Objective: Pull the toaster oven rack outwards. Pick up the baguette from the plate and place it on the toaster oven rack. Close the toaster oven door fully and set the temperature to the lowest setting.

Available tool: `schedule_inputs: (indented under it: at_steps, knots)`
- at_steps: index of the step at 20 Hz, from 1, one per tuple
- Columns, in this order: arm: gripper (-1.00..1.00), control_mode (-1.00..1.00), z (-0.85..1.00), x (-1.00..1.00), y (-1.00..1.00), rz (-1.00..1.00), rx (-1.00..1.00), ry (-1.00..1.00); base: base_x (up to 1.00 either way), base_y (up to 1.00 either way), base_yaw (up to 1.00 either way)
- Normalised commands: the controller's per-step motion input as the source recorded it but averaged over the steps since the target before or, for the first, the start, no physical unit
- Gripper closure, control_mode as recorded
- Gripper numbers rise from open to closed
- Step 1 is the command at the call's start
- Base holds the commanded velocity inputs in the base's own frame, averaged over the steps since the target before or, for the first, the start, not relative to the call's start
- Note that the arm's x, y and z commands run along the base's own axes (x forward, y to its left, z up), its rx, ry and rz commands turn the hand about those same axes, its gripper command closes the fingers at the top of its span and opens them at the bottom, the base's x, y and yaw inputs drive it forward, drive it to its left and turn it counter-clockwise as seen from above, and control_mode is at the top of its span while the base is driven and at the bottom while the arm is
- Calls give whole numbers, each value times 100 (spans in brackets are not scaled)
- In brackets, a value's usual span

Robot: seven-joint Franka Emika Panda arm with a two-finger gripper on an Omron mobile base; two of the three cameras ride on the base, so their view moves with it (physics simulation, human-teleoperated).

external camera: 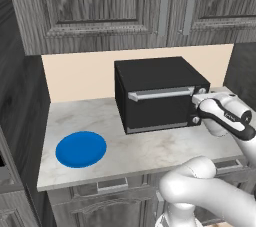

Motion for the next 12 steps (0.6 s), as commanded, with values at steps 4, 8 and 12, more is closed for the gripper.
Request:
schedule_inputs:
  at_steps: [4, 8, 12]
  knots:
    - [-100, -100, 0, 11, 1, 0, 0, 0, 0, 0, 0]
    - [-100, -100, 0, 2, 0, 0, 0, 0, 0, 0, 0]
    - [-100, -100, 0, 0, 0, 0, 0, 0, 0, 0, 0]
